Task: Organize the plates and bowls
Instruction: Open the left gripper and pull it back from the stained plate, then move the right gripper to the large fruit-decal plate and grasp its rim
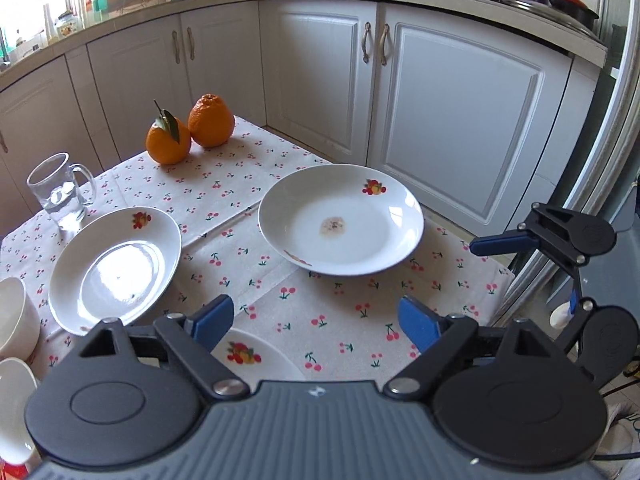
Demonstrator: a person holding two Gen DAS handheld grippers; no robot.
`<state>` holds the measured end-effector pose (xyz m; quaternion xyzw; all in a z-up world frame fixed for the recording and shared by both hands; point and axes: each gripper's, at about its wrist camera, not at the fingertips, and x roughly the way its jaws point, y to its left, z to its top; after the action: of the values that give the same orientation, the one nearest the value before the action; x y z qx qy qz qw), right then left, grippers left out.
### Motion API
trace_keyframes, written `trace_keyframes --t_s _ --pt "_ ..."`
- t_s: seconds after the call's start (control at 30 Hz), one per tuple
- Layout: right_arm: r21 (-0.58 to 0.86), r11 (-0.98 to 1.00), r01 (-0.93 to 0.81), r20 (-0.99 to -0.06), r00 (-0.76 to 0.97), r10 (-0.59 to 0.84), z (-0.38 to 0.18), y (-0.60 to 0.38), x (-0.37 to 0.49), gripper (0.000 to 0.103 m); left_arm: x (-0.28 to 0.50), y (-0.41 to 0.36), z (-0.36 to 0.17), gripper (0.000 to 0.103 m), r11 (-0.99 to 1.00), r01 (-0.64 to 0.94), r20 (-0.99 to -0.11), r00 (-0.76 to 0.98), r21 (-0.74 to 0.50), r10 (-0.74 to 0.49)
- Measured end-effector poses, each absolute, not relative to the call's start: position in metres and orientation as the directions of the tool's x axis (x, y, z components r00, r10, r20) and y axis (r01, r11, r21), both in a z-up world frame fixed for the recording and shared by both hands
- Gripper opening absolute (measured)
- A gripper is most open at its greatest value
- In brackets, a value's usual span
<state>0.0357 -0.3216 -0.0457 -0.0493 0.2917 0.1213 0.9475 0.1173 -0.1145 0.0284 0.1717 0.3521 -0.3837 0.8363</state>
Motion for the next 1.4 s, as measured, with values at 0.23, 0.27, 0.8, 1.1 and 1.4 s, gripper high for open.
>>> trace_keyframes --t_s 0.23,0.27,0.8,1.1,1.4 --pt "-0.04 0.962 -0.268 -0.56 0.804 0.201 -0.044 -0.31 0.029 0.103 0.07 -0.088 0.019 0.09 0.67 0.733 -0.643 0.569 0.114 -0.513" --pt "-0.038 0.962 -0.271 -0.559 0.803 0.204 -0.045 -0.309 0.029 0.103 0.064 -0.084 0.017 0.09 0.675 0.728 -0.637 0.579 0.121 -0.51" --pt "0.013 0.934 -0.358 -0.606 0.74 0.293 -0.056 -0.275 0.047 0.103 0.025 -0.005 -0.038 0.091 0.864 0.494 -0.631 0.702 0.098 -0.33" --pt "0.032 0.888 -0.459 -0.638 0.674 0.372 -0.054 -0.251 0.074 0.103 0.038 0.01 -0.061 0.091 0.897 0.44 -0.663 0.683 0.041 -0.305" --pt "0.099 0.826 -0.554 -0.674 0.574 0.465 -0.06 -0.23 0.125 0.103 0.049 0.01 -0.069 0.097 0.901 0.433 -0.669 0.671 0.003 -0.32"
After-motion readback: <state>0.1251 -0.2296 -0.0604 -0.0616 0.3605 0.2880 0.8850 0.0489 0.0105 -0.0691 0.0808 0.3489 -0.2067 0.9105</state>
